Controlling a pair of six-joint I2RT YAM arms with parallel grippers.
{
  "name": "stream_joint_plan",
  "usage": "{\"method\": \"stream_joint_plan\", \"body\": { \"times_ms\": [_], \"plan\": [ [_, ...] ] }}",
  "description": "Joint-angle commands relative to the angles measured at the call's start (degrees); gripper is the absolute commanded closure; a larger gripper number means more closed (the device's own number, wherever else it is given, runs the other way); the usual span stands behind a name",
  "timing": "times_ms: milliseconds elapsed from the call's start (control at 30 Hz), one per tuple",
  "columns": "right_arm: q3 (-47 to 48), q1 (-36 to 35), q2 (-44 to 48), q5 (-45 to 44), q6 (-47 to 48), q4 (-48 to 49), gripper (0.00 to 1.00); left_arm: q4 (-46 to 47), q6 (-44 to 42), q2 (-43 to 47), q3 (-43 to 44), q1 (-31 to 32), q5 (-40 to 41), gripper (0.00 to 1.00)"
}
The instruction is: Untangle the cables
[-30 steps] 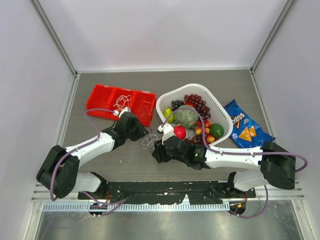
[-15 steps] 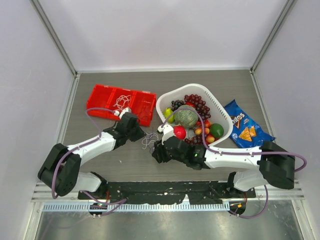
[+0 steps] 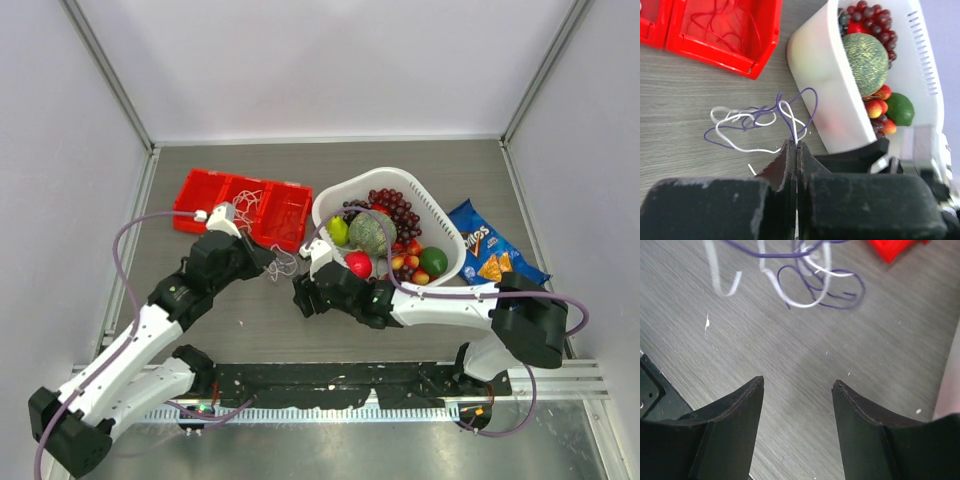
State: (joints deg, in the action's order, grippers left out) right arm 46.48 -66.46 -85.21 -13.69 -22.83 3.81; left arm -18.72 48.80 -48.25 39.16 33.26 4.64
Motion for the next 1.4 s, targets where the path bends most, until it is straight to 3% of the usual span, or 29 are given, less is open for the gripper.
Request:
{"method": "stream_joint_plan", "body": {
  "times_ms": [0,367,567,700,1067,1167,1267,1367],
  "plan": [
    [1.8,1.4,0.7,1.0,3.2,7.3,0.35,-7.2,-5.3,5.5,5.0,0.2,-1.4,1.00],
    [-8.9,1.8,1.9,3.9,7.3,32.0,0.32,-12.0,-4.3,10.5,11.9,0.2,-3.9,1.00],
    [-13.9,1.8,2.4,3.9,5.4,47.1,0.35,-13.4,-3.7,12.4,14.5,0.1,-3.9,1.00],
    [-14.4,1.9,2.0,3.5,3.1,51.5,0.36,-14.0,-4.1,12.7,15.4,0.1,-3.8,1.00],
    [-6.2,1.7,-2.2,7.2,-0.3,52.3,0.50,-15.2,-4.1,13.7,16.4,0.2,-4.4,1.00],
    [-4.4,1.8,-3.6,7.1,-1.2,49.8,0.59,-15.4,-4.1,14.3,16.4,0.2,-4.4,1.00],
    [-4.4,1.7,-2.8,5.6,-0.9,45.0,0.58,-16.7,-4.1,14.3,16.1,0.1,-2.9,1.00],
    [-3.8,1.8,-1.5,5.3,0.9,37.6,0.50,-17.8,-3.8,14.1,16.2,0.1,-1.1,1.00]
  ]
}}
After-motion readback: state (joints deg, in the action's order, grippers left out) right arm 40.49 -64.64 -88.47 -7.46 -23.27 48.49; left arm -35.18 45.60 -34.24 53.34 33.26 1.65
